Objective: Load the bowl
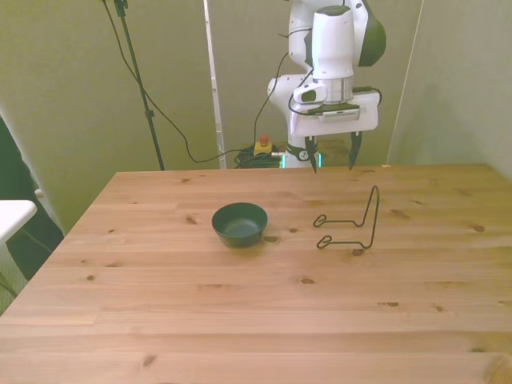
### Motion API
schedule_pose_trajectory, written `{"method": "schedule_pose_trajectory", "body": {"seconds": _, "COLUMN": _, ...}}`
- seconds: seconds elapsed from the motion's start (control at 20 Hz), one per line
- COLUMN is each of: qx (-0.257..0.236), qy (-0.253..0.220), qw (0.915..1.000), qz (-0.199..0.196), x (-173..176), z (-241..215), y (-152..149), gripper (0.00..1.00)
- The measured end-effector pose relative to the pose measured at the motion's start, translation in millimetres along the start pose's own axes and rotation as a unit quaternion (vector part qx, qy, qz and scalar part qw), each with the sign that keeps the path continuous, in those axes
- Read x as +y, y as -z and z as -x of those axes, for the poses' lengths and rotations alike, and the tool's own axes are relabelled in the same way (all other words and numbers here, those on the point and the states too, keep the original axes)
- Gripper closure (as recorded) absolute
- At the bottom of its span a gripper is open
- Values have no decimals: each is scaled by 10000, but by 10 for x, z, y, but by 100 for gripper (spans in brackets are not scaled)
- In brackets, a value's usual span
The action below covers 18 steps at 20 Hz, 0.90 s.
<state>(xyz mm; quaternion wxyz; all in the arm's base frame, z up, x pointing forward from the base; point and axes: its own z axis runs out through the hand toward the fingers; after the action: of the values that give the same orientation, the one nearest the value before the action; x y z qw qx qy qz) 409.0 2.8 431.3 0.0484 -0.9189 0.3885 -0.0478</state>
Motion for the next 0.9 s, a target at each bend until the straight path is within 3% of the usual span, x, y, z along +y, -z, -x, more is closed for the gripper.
{"method": "schedule_pose_trajectory", "body": {"seconds": 0.2, "qx": 266, "qy": -181, "qw": 9993, "qz": 198, "x": 76, "z": -149, "y": 54, "gripper": 0}}
{"method": "schedule_pose_trajectory", "body": {"seconds": 0.35, "qx": 668, "qy": -627, "qw": 9952, "qz": 359, "x": 408, "z": -752, "y": 287, "gripper": 0}}
{"method": "schedule_pose_trajectory", "body": {"seconds": 0.5, "qx": 712, "qy": -982, "qw": 9917, "qz": 422, "x": 601, "z": -1287, "y": 421, "gripper": 0}}
{"method": "schedule_pose_trajectory", "body": {"seconds": 0.9, "qx": 445, "qy": -917, "qw": 9920, "qz": 751, "x": 219, "z": -1966, "y": 95, "gripper": 0}}
